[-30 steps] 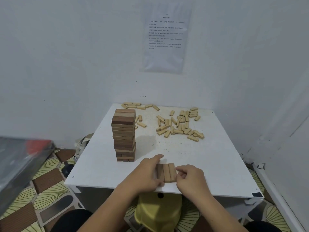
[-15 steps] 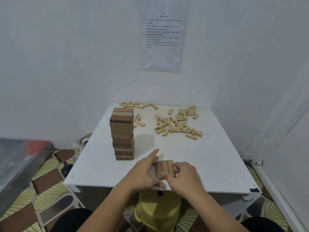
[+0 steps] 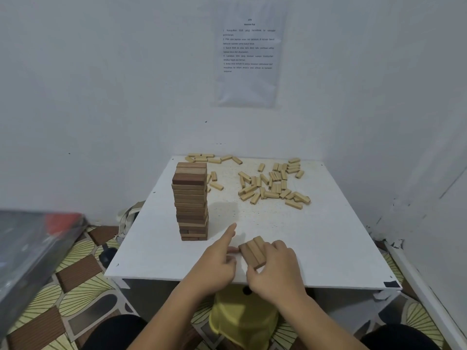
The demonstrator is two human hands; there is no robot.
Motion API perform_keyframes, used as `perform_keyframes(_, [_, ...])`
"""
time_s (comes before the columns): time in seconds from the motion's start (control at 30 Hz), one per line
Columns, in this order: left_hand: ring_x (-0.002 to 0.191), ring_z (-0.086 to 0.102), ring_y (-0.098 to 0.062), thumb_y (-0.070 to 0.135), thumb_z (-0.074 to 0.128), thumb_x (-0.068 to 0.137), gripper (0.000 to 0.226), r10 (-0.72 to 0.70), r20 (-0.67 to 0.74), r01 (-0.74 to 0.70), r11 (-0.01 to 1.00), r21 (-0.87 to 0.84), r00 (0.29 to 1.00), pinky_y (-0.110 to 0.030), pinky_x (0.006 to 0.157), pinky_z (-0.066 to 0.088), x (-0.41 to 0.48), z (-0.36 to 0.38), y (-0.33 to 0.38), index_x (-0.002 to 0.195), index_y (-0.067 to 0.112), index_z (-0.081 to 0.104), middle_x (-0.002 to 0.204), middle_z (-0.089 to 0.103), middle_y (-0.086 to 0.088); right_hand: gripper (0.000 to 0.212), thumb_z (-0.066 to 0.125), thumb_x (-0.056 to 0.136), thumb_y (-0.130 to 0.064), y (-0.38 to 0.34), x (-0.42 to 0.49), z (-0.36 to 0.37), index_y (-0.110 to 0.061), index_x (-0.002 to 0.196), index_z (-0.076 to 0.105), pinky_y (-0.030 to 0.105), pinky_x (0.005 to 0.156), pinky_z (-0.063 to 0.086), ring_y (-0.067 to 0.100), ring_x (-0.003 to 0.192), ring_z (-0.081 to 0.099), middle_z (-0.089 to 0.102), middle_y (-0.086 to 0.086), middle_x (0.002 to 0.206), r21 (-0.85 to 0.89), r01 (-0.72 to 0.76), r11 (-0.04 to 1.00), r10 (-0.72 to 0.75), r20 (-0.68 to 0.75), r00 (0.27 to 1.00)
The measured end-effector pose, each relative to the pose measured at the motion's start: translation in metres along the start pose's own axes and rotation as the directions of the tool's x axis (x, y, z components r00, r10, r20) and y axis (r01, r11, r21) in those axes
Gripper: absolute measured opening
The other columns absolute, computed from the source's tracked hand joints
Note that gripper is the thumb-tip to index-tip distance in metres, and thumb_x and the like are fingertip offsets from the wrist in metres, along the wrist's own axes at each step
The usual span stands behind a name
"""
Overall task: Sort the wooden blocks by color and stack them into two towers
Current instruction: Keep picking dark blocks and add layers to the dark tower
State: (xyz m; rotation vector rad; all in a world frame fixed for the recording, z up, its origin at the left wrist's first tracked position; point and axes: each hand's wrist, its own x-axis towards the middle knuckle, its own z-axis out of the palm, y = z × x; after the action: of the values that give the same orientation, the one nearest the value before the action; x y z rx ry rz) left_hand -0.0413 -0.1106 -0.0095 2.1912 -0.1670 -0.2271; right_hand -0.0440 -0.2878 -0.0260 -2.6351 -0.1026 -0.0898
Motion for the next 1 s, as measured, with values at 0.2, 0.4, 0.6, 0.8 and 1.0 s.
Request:
perform_keyframes(0.2, [0.135,0.046,-0.002,0.014,0.053,0.102,0.057,0.014,-0.11,-0.008,0.999,0.053,0.994,-0.018,0.113,0.035,-0.006,0.006,0.002,0.155,0.032,0.04,0.157,0.044,0.013,0.07,0.063,0.08,-0.039,0.024,0.017,-0.023,-0.026,0.147,0.045,0.027,0.102,0.043,0.014,0.119,0.038,0.045,-0.012,0.14,-0.022,0.203,0.979,-0.194,0.209,0.958])
perform_keyframes(0.4, [0.159,0.003,-0.012,0.04,0.031,0.109,0.064,0.091,-0.02,-0.074,0.901,0.428,0.996,-0.022,0.125,0.0,-0.011,0.022,0.002,0.166,0.02,0.009,0.173,0.006,0.004,0.098,0.048,0.082,-0.069,0.04,0.01,-0.025,-0.03,0.162,0.007,0.044,0.122,0.023,0.023,0.15,0.011,0.006,-0.008,0.168,-0.185,0.157,0.97,-0.119,0.201,0.972])
perform_keyframes(0.6, [0.157,-0.022,-0.022,0.046,0.018,0.097,0.081,-0.006,0.034,-0.02,0.704,0.71,0.999,-0.041,0.13,-0.004,-0.006,0.036,-0.006,0.162,0.013,-0.016,0.169,-0.024,-0.006,0.127,0.018,0.067,-0.102,0.048,-0.013,-0.005,-0.023,0.163,-0.007,0.056,0.124,-0.003,0.032,0.156,-0.015,-0.02,0.001,0.17,-0.35,0.05,0.935,0.011,0.17,0.985])
perform_keyframes(0.8, [0.157,-0.021,-0.023,0.047,0.039,0.102,0.089,-0.078,0.085,-0.009,0.68,0.733,0.993,-0.043,0.13,-0.002,0.001,0.042,-0.002,0.162,0.012,-0.017,0.17,-0.023,-0.008,0.126,0.024,0.068,-0.095,0.04,-0.003,-0.001,-0.017,0.163,-0.009,0.059,0.123,-0.007,0.03,0.155,-0.021,-0.021,0.002,0.17,-0.413,0.151,0.898,-0.056,0.233,0.971])
perform_keyframes(1.0, [0.156,-0.025,-0.025,0.051,0.043,0.101,0.097,-0.09,0.086,-0.007,0.645,0.764,0.992,-0.043,0.129,-0.004,-0.001,0.045,-0.001,0.159,0.01,-0.022,0.168,-0.029,-0.009,0.126,0.034,0.071,-0.093,0.045,0.003,0.002,-0.017,0.163,-0.008,0.052,0.125,-0.008,0.026,0.155,-0.021,-0.018,0.001,0.17,-0.391,0.201,0.898,-0.113,0.235,0.965])
